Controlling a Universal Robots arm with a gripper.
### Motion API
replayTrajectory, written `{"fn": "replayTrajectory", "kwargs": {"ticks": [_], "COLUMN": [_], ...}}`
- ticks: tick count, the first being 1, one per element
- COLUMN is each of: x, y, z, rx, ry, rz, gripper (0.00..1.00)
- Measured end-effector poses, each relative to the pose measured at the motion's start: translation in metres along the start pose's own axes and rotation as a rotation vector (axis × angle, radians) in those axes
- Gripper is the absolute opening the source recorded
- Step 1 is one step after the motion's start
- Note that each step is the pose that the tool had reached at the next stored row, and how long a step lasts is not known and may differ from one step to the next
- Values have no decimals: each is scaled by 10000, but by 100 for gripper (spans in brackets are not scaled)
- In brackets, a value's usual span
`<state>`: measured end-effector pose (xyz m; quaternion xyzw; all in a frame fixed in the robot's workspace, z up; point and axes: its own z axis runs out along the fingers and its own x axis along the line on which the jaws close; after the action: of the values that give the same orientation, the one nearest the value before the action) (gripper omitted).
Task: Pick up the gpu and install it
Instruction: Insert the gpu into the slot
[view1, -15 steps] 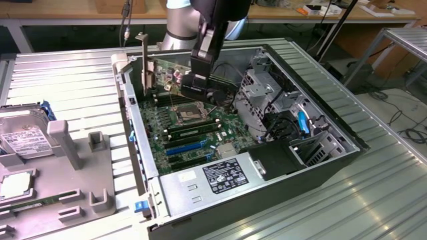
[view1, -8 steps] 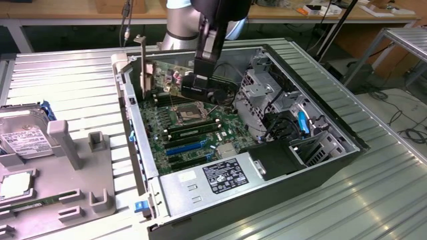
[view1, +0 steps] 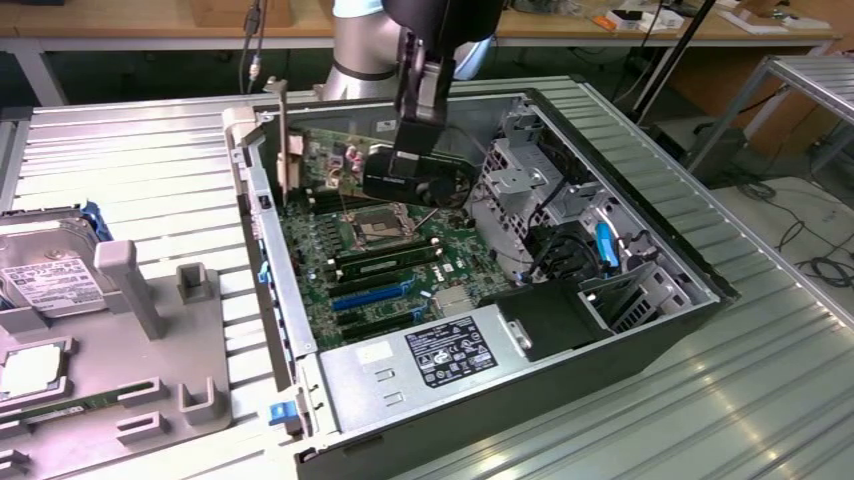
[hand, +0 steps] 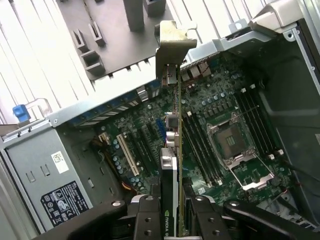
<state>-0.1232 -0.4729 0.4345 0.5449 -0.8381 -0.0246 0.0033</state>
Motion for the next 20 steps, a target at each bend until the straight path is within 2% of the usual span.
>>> {"fn": "replayTrajectory", "kwargs": {"ticks": [20], "x": [-19], "y": [-43], "z": [-1], "rx": [-61], "ry": [128], "rz": [-2859], "gripper": [27]}}
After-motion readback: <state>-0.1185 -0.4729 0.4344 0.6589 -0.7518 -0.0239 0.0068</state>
